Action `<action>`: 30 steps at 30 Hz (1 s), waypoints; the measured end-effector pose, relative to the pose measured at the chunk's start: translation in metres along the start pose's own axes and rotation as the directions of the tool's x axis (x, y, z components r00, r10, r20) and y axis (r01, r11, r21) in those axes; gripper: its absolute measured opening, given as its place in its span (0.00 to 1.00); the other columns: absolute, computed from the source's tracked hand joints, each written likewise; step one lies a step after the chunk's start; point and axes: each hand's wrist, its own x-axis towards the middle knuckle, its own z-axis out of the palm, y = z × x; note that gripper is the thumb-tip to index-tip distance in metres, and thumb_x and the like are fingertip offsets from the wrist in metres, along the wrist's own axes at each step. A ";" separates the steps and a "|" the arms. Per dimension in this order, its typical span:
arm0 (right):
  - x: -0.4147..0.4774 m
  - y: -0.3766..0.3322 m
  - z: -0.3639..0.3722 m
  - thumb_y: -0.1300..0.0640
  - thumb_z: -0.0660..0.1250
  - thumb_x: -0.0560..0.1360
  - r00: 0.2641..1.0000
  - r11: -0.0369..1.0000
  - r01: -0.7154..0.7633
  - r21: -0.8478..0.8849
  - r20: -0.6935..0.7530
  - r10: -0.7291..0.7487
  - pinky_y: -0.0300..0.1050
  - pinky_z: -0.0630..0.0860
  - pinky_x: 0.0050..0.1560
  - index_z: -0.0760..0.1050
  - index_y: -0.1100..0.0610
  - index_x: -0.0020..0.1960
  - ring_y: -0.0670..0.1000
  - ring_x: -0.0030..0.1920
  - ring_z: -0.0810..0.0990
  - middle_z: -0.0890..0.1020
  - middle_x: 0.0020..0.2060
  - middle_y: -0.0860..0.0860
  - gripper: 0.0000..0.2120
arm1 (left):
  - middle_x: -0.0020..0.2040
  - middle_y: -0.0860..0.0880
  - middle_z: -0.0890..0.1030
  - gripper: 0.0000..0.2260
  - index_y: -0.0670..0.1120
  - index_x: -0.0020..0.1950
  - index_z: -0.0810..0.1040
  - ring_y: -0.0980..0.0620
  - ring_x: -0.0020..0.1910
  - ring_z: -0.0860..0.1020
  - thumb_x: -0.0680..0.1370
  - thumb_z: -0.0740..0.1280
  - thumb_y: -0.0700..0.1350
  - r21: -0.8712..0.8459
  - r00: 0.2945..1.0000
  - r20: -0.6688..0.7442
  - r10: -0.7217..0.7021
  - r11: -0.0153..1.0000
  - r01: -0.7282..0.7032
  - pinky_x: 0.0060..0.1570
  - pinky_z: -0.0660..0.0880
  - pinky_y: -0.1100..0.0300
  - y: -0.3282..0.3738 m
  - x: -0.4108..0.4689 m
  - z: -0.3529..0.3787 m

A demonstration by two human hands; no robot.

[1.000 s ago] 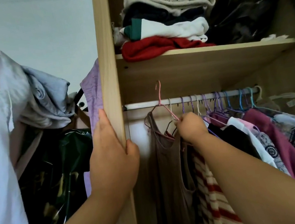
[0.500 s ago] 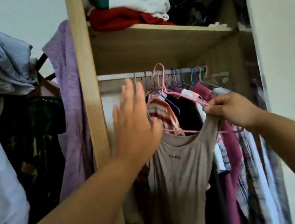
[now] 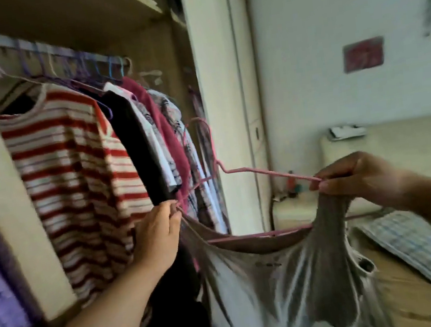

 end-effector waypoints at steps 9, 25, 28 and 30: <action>-0.230 0.011 0.045 0.54 0.72 0.71 0.806 0.814 -0.532 -0.234 -0.434 0.402 0.42 0.72 0.33 0.81 0.44 0.35 0.40 0.28 0.75 0.81 0.31 0.47 0.07 | 0.44 0.41 0.80 0.05 0.40 0.47 0.77 0.42 0.46 0.78 0.78 0.65 0.42 -0.331 0.863 0.346 0.369 0.908 -0.256 0.40 0.67 0.56 0.056 -0.098 0.051; -0.644 0.019 0.091 0.53 0.71 0.72 0.045 0.232 -0.929 0.287 -0.535 0.843 0.43 0.75 0.39 0.81 0.48 0.38 0.47 0.36 0.79 0.82 0.35 0.49 0.05 | 0.44 0.49 0.78 0.04 0.52 0.46 0.73 0.47 0.45 0.76 0.80 0.62 0.46 -0.679 0.125 0.663 0.738 0.664 -0.314 0.41 0.66 0.56 0.290 -0.378 0.158; -0.704 0.036 0.090 0.54 0.70 0.73 -0.069 0.163 -0.910 0.381 -0.527 0.847 0.37 0.73 0.37 0.80 0.45 0.39 0.47 0.39 0.80 0.82 0.36 0.47 0.06 | 0.46 0.47 0.79 0.04 0.50 0.47 0.74 0.46 0.47 0.76 0.80 0.61 0.45 -0.691 0.017 0.682 0.731 0.651 -0.313 0.44 0.69 0.54 0.340 -0.434 0.178; -0.734 0.051 0.088 0.56 0.70 0.73 -0.128 0.139 -0.897 0.419 -0.548 0.827 0.38 0.72 0.38 0.79 0.45 0.38 0.48 0.39 0.80 0.82 0.36 0.45 0.08 | 0.45 0.50 0.78 0.05 0.52 0.46 0.72 0.47 0.47 0.76 0.80 0.60 0.47 -0.681 -0.021 0.697 0.717 0.652 -0.333 0.47 0.71 0.52 0.372 -0.459 0.189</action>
